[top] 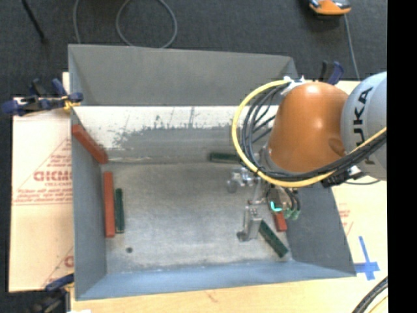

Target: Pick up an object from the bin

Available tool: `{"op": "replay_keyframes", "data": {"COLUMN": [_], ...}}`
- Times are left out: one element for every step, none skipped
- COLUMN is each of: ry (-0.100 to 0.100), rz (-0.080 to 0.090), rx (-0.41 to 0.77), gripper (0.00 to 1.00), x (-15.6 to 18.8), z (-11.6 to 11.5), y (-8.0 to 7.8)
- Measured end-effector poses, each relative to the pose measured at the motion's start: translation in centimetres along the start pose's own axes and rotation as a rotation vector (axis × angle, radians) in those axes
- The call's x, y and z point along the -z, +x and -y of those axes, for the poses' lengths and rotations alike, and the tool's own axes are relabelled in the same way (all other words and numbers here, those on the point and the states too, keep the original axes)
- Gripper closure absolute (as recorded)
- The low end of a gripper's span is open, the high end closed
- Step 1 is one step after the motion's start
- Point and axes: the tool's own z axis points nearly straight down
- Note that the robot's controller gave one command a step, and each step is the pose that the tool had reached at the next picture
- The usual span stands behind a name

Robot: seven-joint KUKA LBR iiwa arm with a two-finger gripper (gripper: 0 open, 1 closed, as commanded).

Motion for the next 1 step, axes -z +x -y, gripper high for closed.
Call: {"op": "replay_keyframes", "data": {"ry": [0.002], "rz": [0.001], "rx": [0.097], "gripper": [0.00], "x": [-11.87], "z": [9.12], "y": [-1.15]}}
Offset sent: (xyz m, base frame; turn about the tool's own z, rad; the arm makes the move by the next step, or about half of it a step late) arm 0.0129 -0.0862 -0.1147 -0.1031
